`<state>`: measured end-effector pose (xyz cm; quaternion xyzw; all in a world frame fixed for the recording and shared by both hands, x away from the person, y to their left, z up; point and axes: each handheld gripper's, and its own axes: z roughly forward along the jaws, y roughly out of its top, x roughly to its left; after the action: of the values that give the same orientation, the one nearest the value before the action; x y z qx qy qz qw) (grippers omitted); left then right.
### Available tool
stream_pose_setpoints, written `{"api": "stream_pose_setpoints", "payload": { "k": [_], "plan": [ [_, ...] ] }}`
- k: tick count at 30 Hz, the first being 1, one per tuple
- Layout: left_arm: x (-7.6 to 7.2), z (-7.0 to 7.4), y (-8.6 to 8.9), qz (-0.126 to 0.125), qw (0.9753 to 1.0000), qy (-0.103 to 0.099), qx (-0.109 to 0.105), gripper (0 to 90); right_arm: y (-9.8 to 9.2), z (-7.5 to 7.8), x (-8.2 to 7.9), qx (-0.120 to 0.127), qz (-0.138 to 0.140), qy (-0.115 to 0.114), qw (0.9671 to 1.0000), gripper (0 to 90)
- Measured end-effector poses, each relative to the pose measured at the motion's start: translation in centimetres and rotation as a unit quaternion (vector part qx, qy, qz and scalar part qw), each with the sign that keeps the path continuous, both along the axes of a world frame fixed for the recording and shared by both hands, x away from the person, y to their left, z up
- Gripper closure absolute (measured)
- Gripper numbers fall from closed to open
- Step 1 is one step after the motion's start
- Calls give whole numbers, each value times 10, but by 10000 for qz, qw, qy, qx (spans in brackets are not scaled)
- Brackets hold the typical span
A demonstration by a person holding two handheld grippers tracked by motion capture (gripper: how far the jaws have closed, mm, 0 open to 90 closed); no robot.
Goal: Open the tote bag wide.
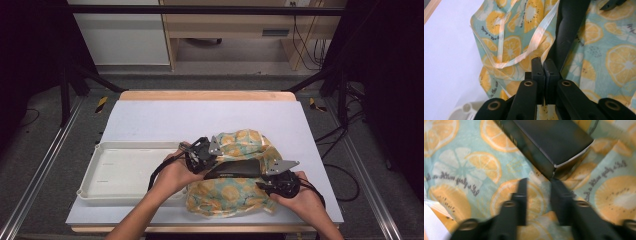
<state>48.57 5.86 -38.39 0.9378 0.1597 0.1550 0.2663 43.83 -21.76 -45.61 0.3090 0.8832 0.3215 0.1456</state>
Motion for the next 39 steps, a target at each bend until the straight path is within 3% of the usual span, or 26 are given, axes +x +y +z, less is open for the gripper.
{"api": "stream_pose_setpoints", "payload": {
  "k": [5, 13, 20, 24, 34, 39],
  "plan": [
    [7, 1, 7, 159, 9998, -145, 30, 897, -1, -5, -2, -95, -41, 118, 9999, 900],
    [24, 0, 20, 443, 9988, -207, 39, 896, -3, -10, -4, -279, -53, 108, 9995, 900],
    [39, -5, 24, 598, 9978, -271, 16, 896, -6, -12, -3, -277, -119, 79, 9995, 900],
    [48, -11, 21, 643, 9974, -303, 130, 897, -7, -13, -4, -243, -147, 73, 9996, 900],
    [63, -28, 20, 792, 9964, -193, 241, 898, -8, -14, -4, -181, -157, 63, 9997, 900],
    [69, -36, 24, 843, 9962, -22, 240, 898, -9, -14, -4, -171, -154, 66, 9997, 900]
  ]
}}
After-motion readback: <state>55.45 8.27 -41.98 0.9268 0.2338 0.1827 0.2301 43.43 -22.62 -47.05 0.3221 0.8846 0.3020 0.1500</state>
